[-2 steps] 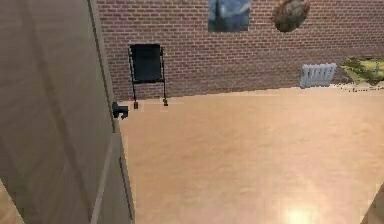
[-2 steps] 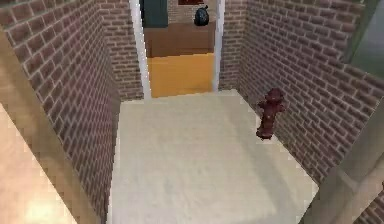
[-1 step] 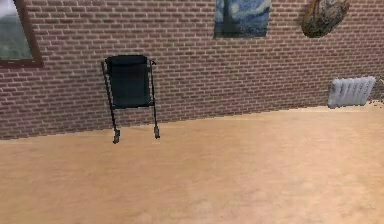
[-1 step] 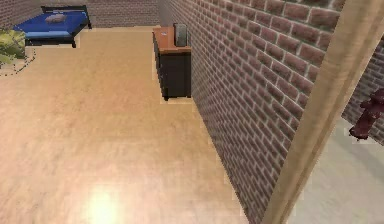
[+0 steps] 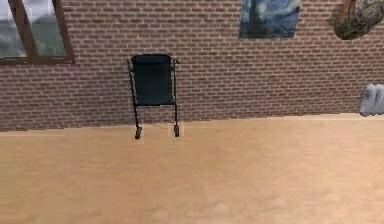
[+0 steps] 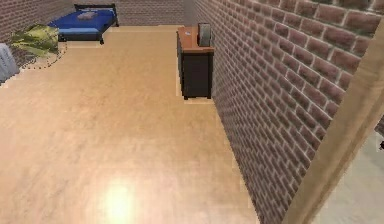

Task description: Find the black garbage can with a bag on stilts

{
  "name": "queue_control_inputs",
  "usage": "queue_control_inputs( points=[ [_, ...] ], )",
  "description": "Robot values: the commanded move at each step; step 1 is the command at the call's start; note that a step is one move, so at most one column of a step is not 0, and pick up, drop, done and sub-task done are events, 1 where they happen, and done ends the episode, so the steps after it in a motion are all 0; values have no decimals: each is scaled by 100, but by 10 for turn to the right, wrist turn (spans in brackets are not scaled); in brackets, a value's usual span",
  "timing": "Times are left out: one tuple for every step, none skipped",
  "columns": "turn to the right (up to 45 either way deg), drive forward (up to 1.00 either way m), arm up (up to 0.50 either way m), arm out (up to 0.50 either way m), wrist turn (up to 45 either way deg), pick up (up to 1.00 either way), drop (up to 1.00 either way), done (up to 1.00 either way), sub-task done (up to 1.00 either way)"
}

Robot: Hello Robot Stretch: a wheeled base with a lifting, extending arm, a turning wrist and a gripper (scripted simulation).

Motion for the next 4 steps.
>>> queue_control_inputs(
  points=[
    [0,10,0,0,0,0,0,0,0],
    [-120,0,0,0,0,0,0,0,0],
    [0,100,0,0,0,0,0,0,0],
    [-60,0,0,0,0,0,0,0,0]
  ],
)
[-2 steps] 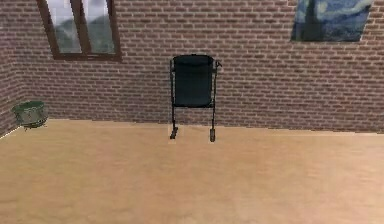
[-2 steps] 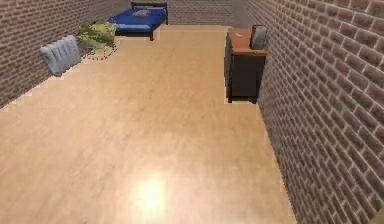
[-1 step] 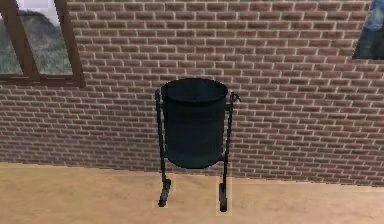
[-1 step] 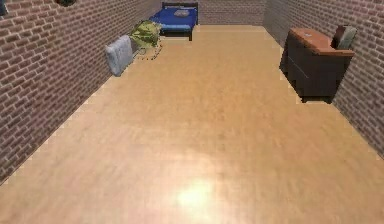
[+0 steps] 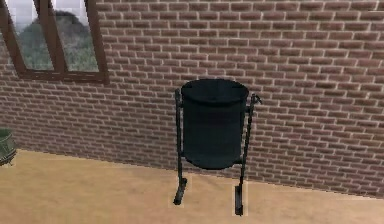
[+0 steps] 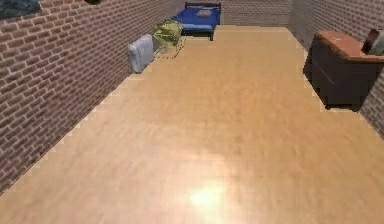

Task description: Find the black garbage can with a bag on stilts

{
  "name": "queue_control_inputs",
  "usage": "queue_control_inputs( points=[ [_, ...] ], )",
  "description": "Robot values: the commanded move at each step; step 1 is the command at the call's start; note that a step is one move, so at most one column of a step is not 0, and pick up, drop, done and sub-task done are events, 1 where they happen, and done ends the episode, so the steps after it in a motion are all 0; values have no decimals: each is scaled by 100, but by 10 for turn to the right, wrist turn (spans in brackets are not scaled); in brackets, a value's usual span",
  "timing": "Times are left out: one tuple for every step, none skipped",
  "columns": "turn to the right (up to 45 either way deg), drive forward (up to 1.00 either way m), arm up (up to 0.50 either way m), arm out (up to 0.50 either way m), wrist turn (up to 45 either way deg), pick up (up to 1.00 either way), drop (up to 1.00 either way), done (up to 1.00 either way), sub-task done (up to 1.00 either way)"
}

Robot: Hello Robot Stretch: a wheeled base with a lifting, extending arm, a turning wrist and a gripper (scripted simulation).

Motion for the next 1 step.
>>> queue_control_inputs(
  points=[
    [0,25,0,0,0,0,0,0,0]
  ],
)
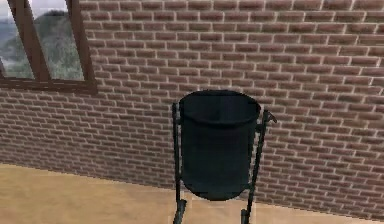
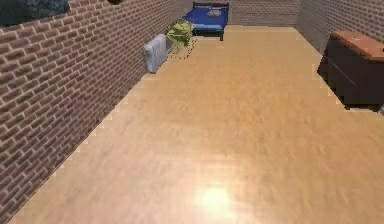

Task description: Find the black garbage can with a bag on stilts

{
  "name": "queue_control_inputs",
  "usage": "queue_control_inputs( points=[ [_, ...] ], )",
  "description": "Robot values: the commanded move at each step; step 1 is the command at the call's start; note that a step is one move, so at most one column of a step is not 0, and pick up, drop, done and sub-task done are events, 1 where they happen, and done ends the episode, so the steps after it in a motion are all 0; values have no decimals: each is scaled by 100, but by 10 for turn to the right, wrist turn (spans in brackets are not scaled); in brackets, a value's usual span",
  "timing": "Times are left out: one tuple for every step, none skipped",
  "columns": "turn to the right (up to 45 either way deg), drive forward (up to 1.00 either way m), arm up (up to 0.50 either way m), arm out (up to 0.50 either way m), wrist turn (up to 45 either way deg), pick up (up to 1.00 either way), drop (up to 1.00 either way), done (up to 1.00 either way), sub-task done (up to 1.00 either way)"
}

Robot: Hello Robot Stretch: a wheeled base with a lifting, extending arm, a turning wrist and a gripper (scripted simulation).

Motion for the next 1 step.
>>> queue_control_inputs(
  points=[
    [0,0,0,0,0,0,0,100,0]
  ],
)
